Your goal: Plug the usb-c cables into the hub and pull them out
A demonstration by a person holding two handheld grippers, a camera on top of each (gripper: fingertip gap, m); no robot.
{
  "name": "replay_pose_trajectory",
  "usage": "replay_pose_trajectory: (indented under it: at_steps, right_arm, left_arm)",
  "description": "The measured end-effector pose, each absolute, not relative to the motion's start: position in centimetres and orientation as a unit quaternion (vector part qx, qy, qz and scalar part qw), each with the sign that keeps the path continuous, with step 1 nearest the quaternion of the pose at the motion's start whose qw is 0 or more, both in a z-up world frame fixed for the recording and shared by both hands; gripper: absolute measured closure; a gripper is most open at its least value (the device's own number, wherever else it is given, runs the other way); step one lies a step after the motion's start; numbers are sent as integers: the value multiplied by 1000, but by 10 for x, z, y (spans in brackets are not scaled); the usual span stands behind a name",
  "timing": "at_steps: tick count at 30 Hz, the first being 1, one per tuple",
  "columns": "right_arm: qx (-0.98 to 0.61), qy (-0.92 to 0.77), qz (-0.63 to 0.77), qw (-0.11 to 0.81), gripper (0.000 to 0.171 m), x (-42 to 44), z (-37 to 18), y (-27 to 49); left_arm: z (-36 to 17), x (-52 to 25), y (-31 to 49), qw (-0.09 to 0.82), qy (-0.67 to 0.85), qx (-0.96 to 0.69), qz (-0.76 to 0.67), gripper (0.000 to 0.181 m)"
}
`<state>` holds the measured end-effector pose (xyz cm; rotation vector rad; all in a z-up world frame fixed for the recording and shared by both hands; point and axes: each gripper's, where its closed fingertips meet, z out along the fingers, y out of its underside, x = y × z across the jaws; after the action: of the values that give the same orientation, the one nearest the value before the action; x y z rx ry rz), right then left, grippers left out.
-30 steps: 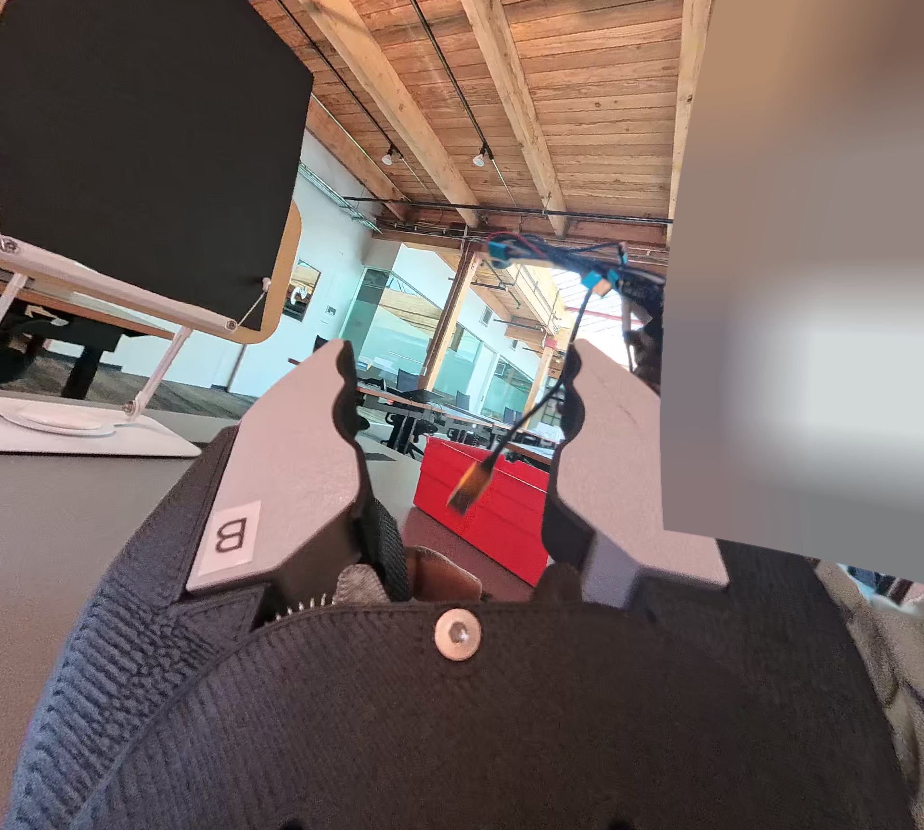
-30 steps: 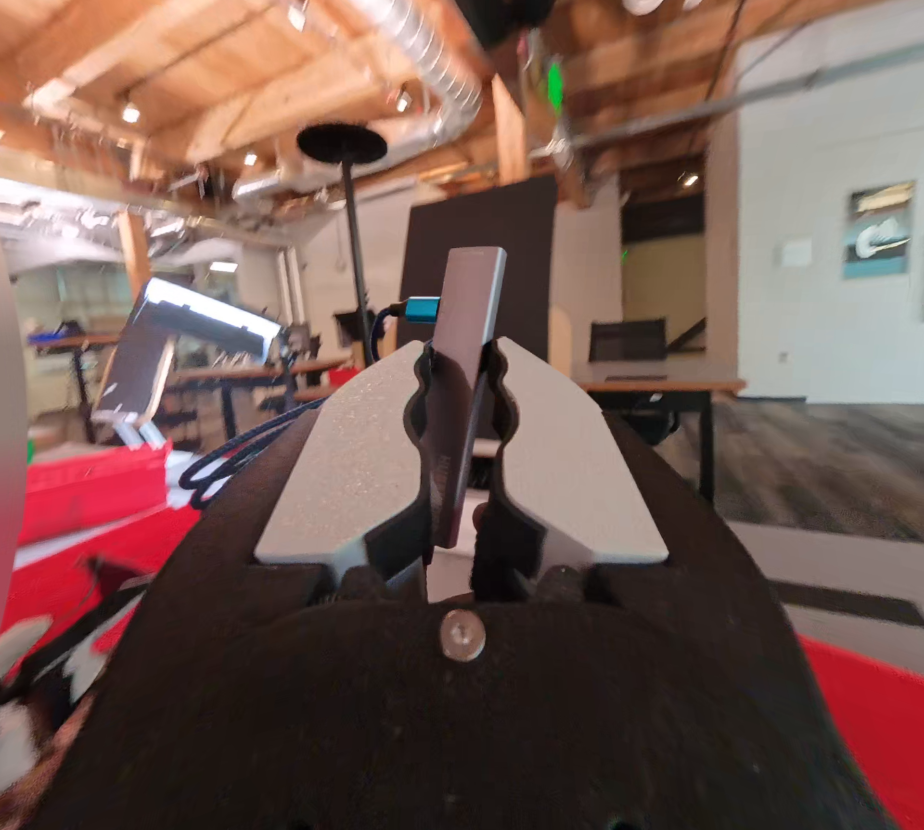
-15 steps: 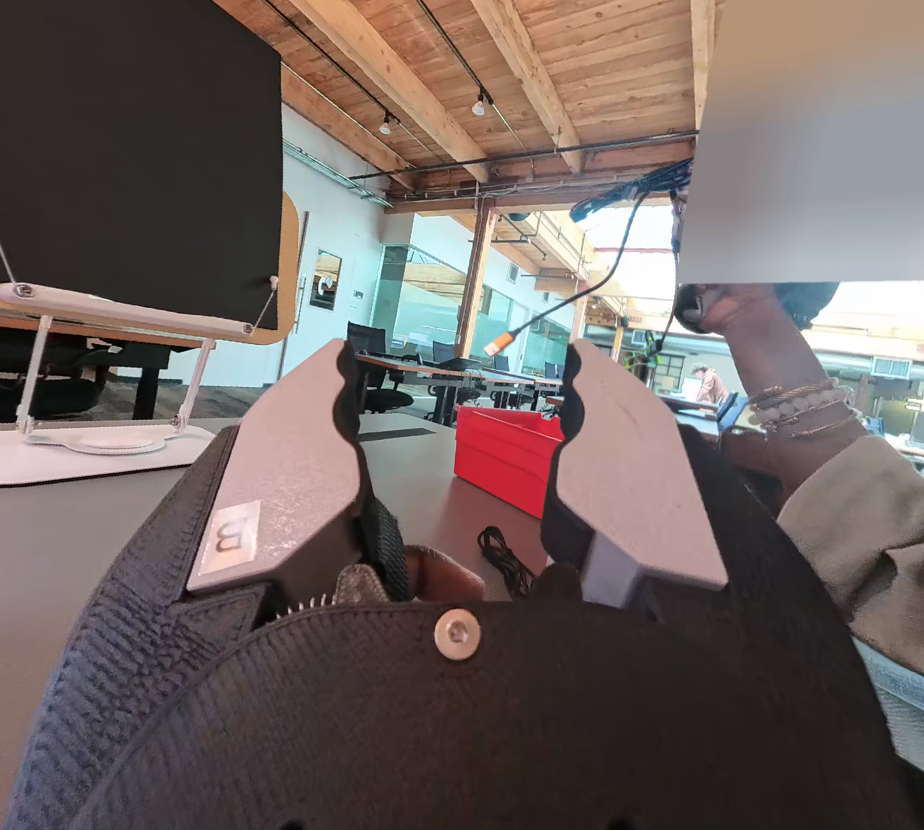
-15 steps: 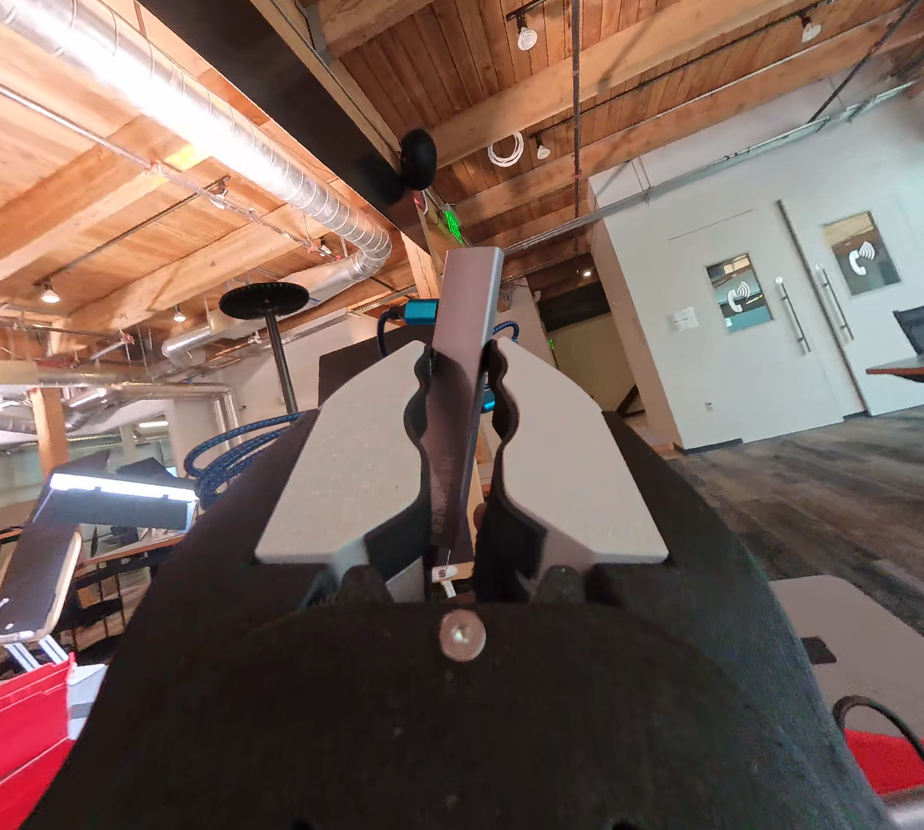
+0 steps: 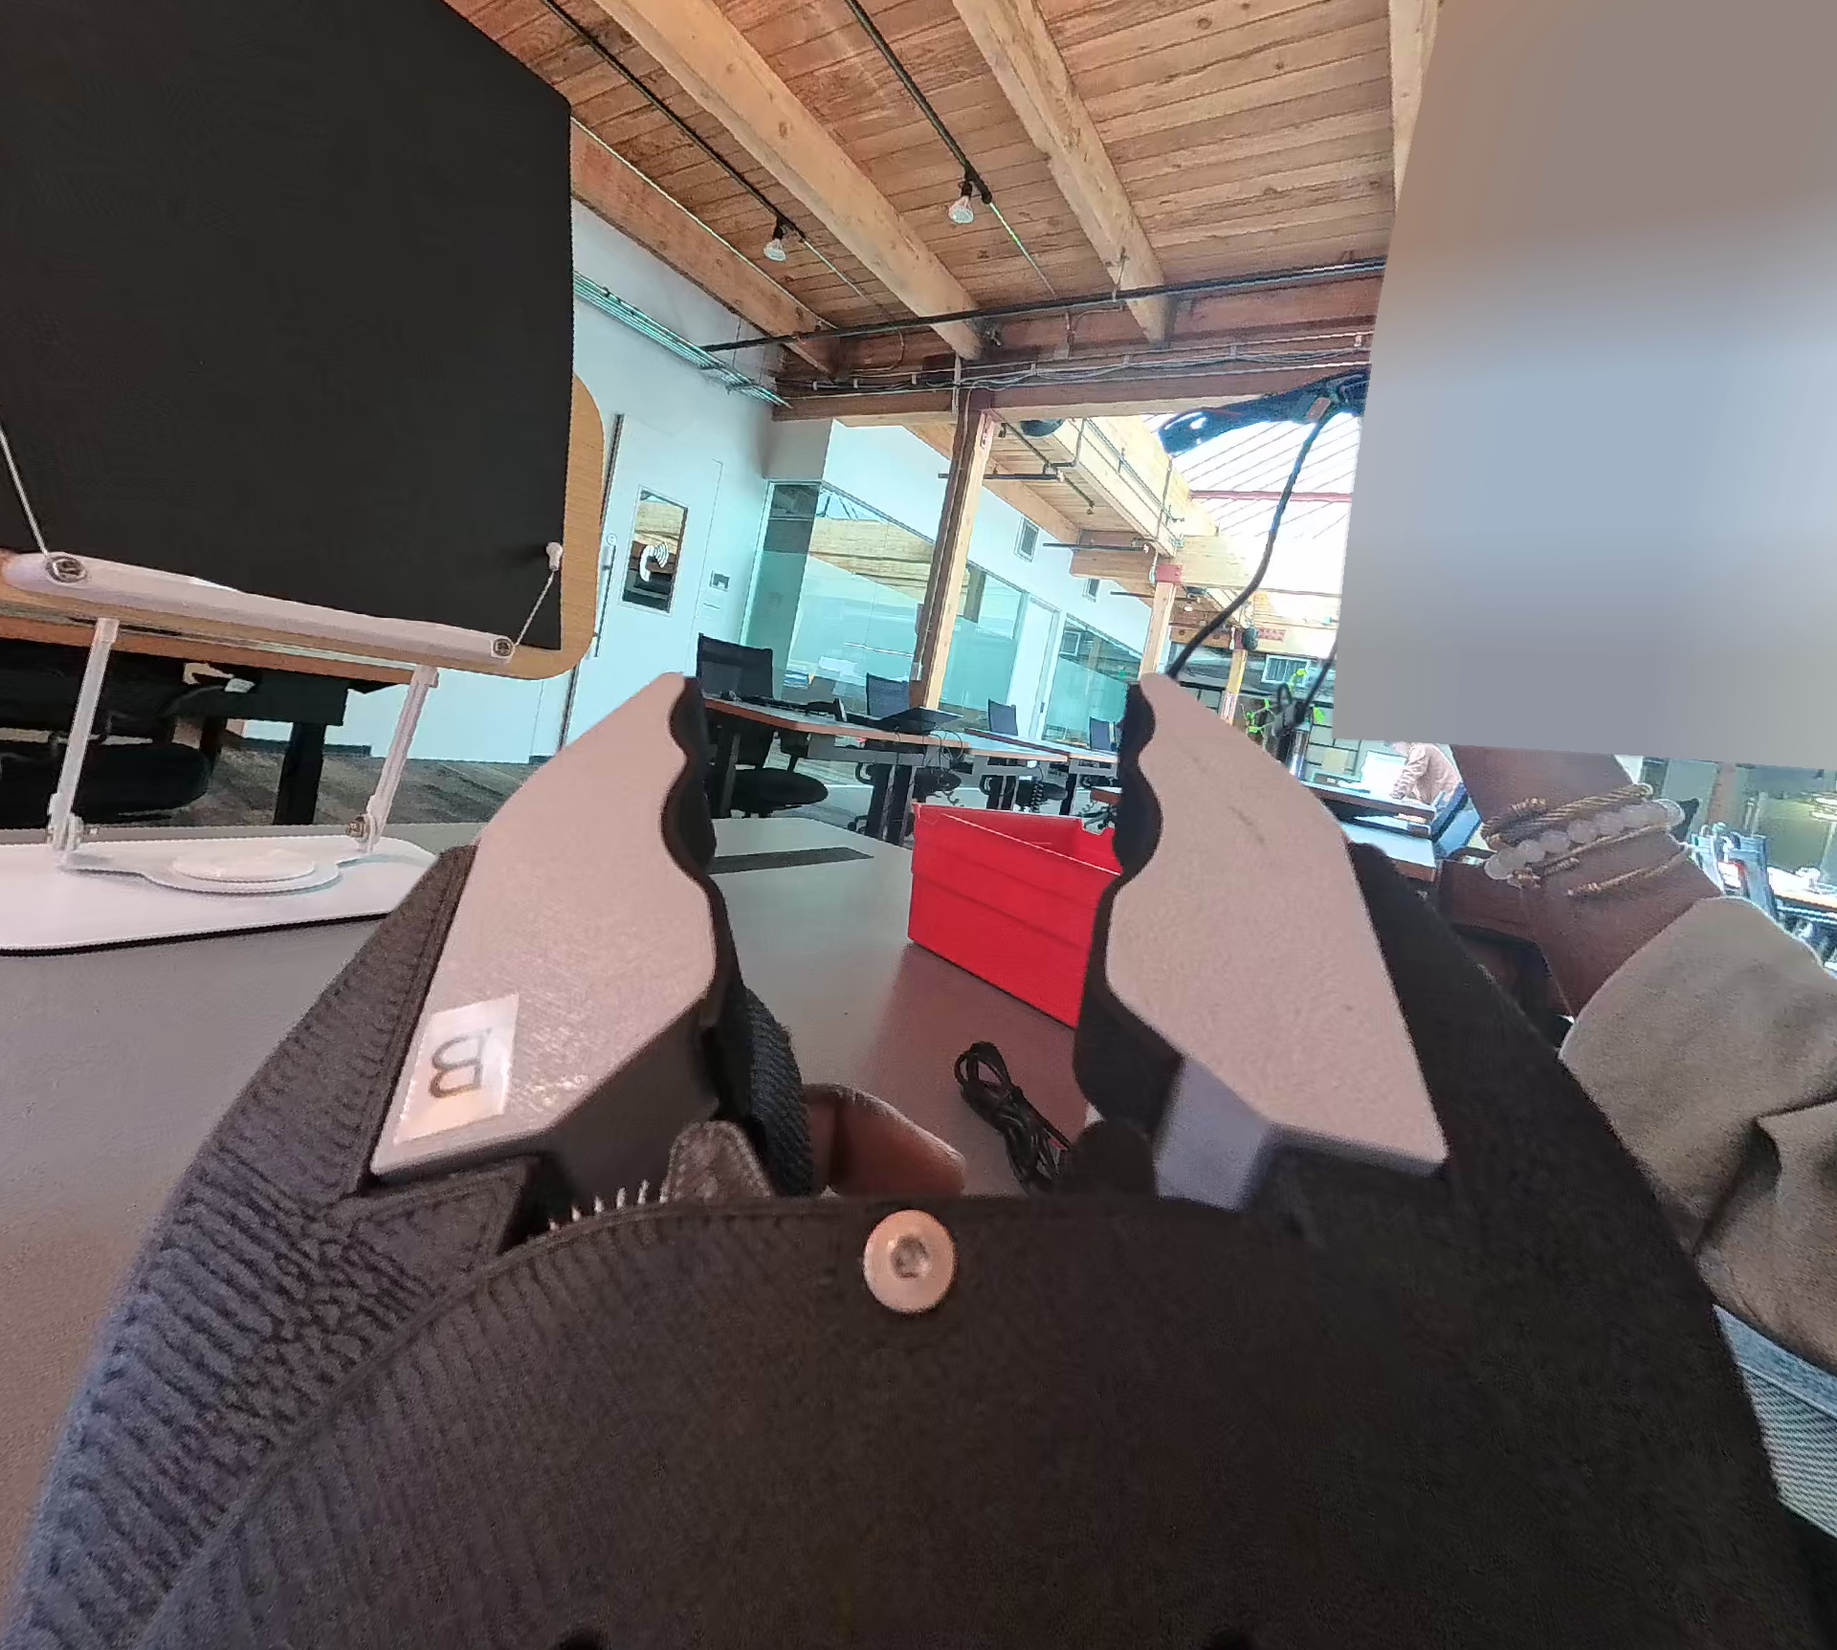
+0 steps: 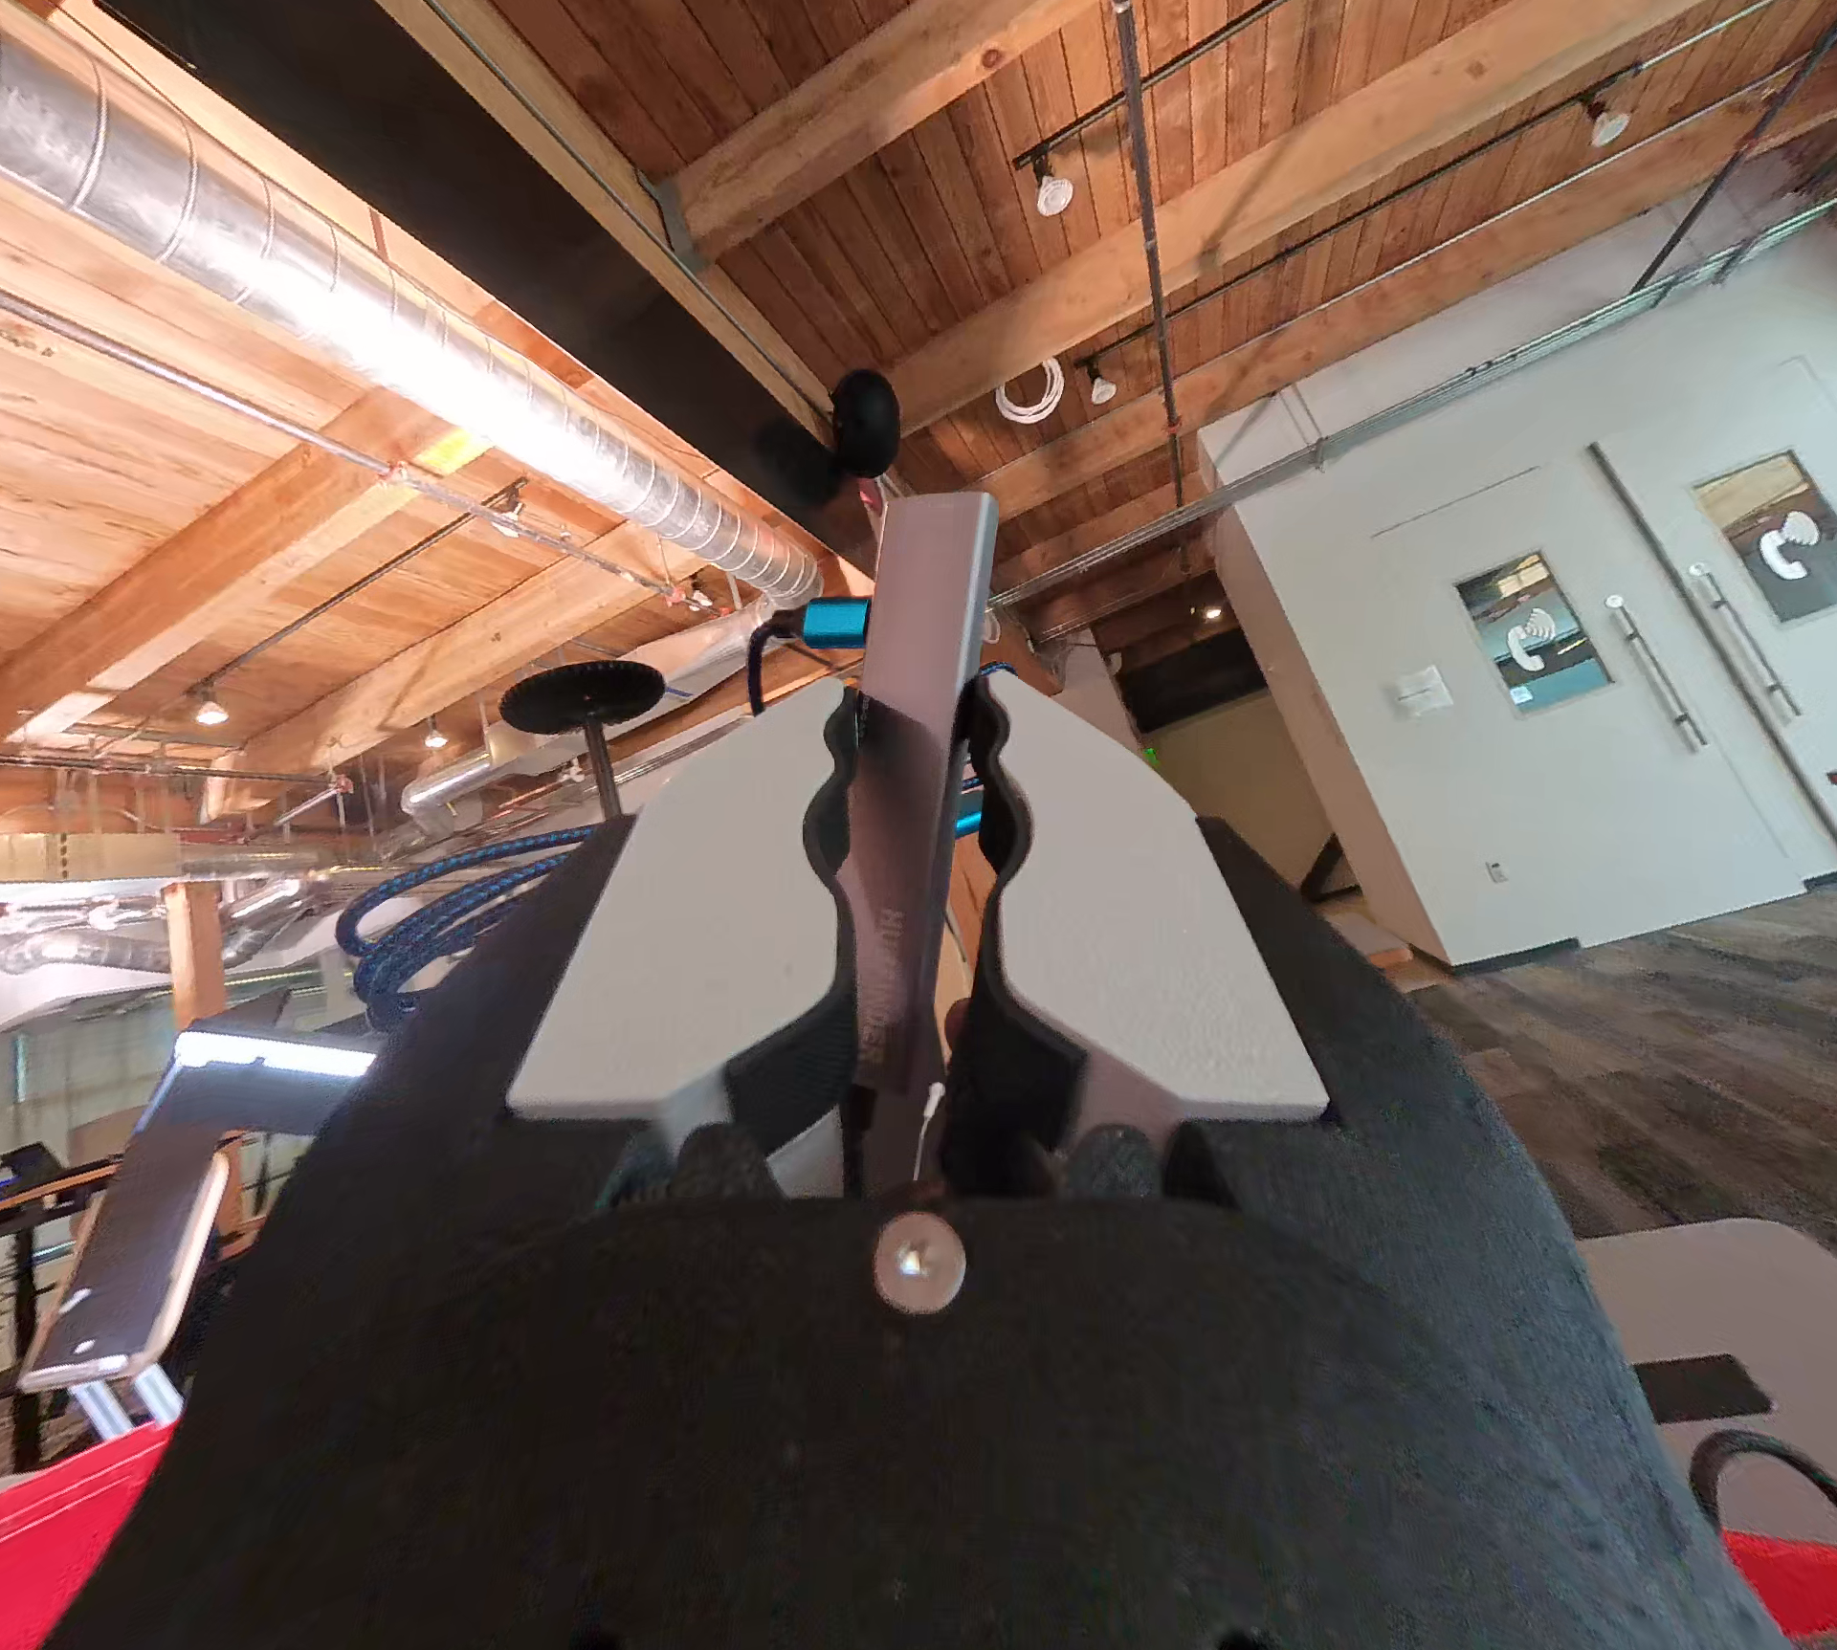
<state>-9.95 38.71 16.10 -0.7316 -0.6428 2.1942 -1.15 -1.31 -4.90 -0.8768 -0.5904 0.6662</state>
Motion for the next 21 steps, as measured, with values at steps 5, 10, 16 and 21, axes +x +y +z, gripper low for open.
replay_pose_trajectory:
  at_steps: [5,10,16,21]
  right_arm:
    - [-288,-221,815,451,151,-89,166,407]
    - [-266,-191,731,599,151,-62,177,424]
    - [-224,-309,562,734,151,-73,167,403]
    - [-204,-441,439,756,151,-112,122,369]
  left_arm:
    - [-50,-12,-12,811,-277,-413,308,102]
    - [-53,-15,-10,802,-282,-425,311,102]
    - [-59,-17,-3,792,-284,-445,307,102]
    - [-64,-19,1,780,-285,-463,309,102]
